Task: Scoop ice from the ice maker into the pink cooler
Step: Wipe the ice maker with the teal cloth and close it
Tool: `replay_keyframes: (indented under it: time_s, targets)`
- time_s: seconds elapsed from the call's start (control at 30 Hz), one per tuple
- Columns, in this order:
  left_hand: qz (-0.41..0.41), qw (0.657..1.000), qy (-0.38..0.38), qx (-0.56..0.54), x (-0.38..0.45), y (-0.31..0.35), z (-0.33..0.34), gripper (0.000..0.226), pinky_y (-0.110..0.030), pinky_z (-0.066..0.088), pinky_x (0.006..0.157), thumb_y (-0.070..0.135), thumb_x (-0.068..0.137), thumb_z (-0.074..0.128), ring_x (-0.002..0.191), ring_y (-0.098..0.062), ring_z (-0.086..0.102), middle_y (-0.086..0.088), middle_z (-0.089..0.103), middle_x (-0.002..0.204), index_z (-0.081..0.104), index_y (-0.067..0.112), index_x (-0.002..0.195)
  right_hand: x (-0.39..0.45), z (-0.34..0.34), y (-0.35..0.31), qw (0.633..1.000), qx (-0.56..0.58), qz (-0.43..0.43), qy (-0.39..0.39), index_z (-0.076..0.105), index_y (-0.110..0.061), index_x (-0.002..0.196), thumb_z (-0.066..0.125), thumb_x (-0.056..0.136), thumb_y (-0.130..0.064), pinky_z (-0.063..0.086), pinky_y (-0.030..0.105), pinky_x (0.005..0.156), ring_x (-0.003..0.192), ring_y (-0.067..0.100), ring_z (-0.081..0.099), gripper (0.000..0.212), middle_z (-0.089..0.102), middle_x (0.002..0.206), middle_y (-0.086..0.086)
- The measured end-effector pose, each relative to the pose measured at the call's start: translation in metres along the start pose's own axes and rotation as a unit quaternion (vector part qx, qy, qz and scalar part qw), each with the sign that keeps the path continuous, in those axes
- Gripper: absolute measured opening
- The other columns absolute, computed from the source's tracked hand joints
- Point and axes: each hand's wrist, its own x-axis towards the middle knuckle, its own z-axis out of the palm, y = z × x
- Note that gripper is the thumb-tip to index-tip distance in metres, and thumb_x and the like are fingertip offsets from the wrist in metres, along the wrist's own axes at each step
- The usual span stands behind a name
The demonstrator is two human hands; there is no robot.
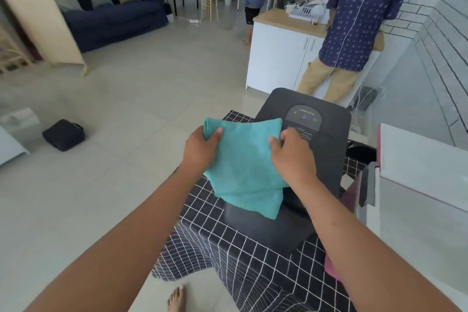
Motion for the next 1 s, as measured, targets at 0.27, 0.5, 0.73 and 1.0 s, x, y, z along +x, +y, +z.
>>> replay_keyframes:
  time_s: [0.27, 0.5, 0.73, 1.0]
  targets:
    - [0.054, 0.997, -0.013, -0.055, 0.069, -0.031, -0.084, 0.024, -0.036, 0.056, 0.083, 0.05, 0.091, 0.057, 0.089, -0.007, 0.068, 0.011, 0.072, 0.096, 0.064, 0.03, 0.102, 0.012, 0.076, -0.087, 0.993, 0.12, -0.011, 0.015, 0.042, -0.018, 0.097, 0.043, 0.097, -0.02, 0.041, 0.034, 0.052, 0.065, 0.027, 0.054, 0.003, 0.055, 0.079, 0.006]
    - [0.057, 0.994, -0.089, -0.012, 0.148, -0.079, -0.108, 0.024, -0.027, 0.052, 0.075, 0.057, 0.089, 0.057, 0.087, -0.002, 0.067, 0.015, 0.07, 0.096, 0.06, 0.038, 0.102, 0.018, 0.169, -0.122, 0.995, 0.086, 0.038, 0.018, 0.038, -0.024, 0.1, 0.043, 0.089, -0.005, 0.041, 0.033, 0.05, 0.063, 0.018, 0.054, 0.022, 0.052, 0.075, -0.005]
    - [0.014, 0.976, -0.219, 0.006, 0.192, -0.152, -0.057, 0.029, -0.041, 0.053, 0.09, 0.05, 0.093, 0.055, 0.096, -0.013, 0.066, 0.006, 0.07, 0.103, 0.06, 0.028, 0.111, 0.024, 0.244, -0.093, 0.983, 0.042, 0.179, 0.005, 0.038, -0.02, 0.098, 0.041, 0.079, 0.005, 0.035, 0.03, 0.057, 0.067, 0.024, 0.047, 0.032, 0.05, 0.076, -0.004]
    - [-0.039, 0.957, -0.281, 0.055, 0.215, -0.224, -0.004, 0.037, -0.039, 0.047, 0.093, 0.044, 0.098, 0.047, 0.103, -0.021, 0.06, 0.001, 0.064, 0.112, 0.051, 0.02, 0.126, 0.037, 0.296, -0.041, 0.958, -0.009, 0.288, -0.004, 0.043, -0.019, 0.115, 0.038, 0.08, 0.004, 0.037, 0.032, 0.065, 0.075, 0.025, 0.046, 0.042, 0.061, 0.101, 0.009]
